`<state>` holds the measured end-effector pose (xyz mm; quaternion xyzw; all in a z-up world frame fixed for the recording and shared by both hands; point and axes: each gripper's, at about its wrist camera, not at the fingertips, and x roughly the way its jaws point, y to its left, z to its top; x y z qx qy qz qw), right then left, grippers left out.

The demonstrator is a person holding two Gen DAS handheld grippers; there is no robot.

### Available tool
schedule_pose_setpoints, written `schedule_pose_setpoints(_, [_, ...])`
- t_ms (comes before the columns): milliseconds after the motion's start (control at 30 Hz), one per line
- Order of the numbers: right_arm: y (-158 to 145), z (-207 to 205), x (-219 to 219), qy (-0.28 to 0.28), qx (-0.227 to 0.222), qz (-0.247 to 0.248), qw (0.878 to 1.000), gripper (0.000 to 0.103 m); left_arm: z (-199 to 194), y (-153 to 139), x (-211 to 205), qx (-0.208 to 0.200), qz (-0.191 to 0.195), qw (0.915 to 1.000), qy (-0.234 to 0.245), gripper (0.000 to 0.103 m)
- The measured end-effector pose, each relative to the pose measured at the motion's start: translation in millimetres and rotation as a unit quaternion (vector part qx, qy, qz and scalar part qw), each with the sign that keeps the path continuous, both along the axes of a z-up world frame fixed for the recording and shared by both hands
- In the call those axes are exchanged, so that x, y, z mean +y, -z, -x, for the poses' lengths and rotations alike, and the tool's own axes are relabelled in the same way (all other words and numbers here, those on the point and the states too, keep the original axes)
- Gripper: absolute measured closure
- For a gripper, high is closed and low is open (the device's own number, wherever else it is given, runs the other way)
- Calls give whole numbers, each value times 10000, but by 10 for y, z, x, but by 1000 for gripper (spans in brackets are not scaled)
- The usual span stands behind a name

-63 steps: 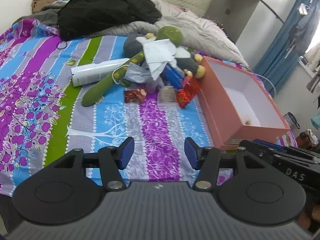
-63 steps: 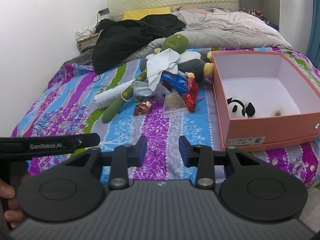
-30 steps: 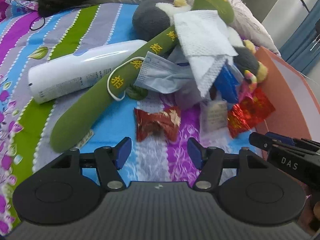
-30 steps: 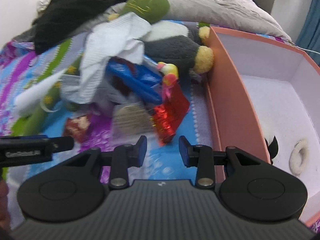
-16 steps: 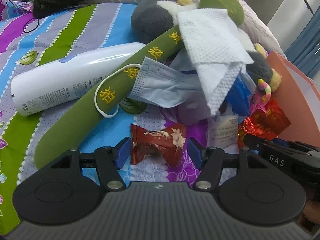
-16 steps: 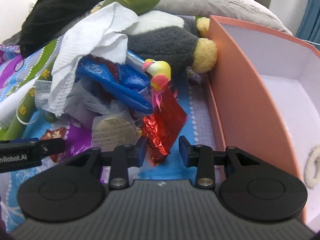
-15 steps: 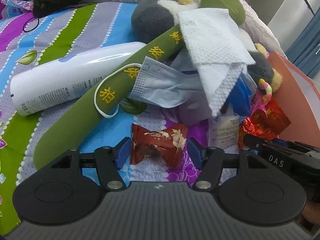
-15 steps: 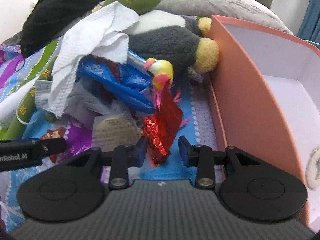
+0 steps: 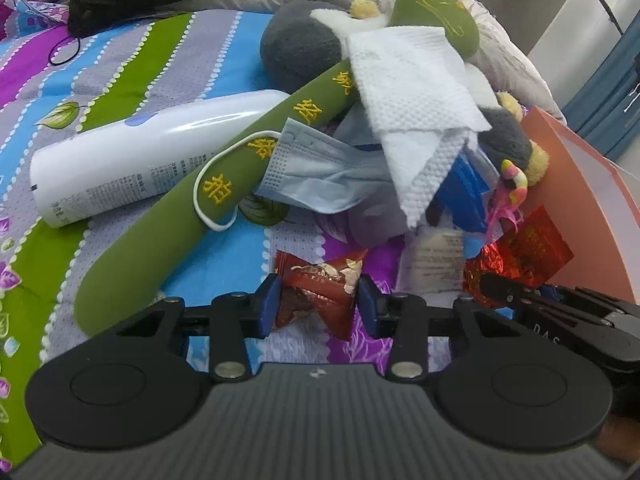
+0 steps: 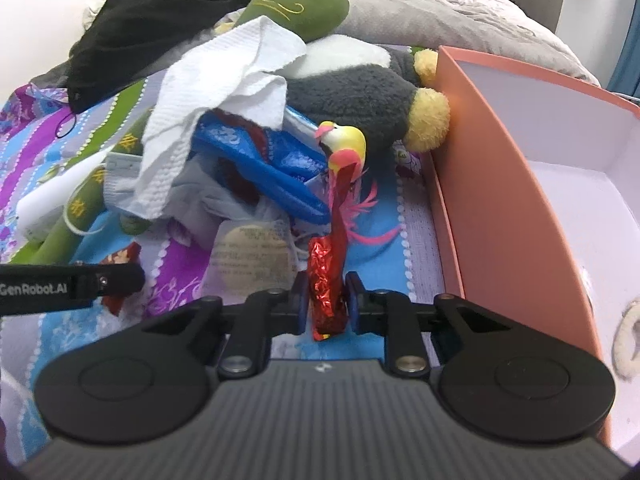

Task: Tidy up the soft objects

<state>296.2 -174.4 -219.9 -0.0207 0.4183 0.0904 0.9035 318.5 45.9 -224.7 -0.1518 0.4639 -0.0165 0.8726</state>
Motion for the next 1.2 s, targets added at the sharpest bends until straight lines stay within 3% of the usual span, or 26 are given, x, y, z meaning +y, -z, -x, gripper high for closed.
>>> schedule_pose_setpoints(767, [-600, 1232, -35, -146, -214, -322, 9991, 80, 1190, -774, -121, -372, 69, 9992, 120, 56])
schedule_pose_setpoints(1000, [-688, 1582, -65, -199, -266, -348, 9988, 81, 1551, -854, -169, -371, 142, 9991, 116, 56])
schedule_pose_setpoints(1200, [-633, 1649, -131, -82, -137, -509, 9986, 81, 1704, -840, -248, -332, 86, 9992, 202, 56])
